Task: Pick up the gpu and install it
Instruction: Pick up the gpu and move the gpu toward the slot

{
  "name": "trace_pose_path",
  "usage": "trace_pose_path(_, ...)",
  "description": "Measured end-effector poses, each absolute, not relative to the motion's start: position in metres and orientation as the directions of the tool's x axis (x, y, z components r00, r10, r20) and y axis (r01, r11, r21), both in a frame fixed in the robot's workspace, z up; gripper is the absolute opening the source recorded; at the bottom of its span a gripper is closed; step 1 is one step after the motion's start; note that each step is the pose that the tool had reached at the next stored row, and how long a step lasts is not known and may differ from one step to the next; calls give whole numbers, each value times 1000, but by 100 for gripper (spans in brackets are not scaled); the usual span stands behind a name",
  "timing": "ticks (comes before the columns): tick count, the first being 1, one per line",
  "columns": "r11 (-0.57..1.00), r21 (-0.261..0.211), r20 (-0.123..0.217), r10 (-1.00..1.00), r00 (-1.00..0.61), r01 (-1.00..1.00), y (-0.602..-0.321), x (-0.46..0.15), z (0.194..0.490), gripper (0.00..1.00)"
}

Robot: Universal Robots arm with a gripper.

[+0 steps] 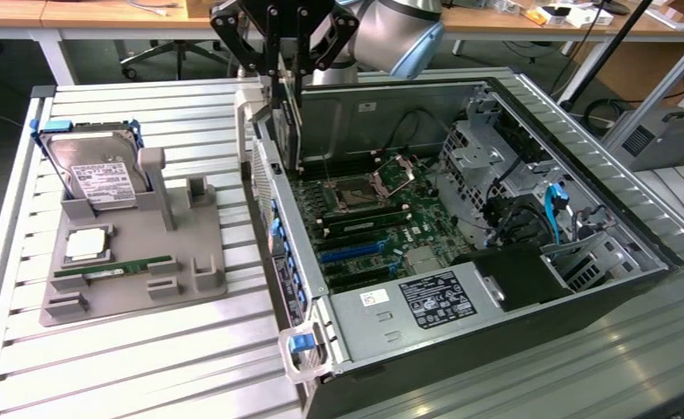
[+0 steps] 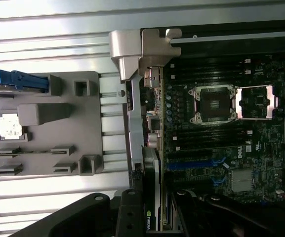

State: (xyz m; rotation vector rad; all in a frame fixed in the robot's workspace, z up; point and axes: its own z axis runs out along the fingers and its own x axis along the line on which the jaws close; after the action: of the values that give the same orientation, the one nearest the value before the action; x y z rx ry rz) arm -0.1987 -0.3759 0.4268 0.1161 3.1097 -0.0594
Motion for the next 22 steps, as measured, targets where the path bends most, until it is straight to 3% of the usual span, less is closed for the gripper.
trace_pose_path(22,996,-41,-31,74,-997,75,-376,-191,427,27)
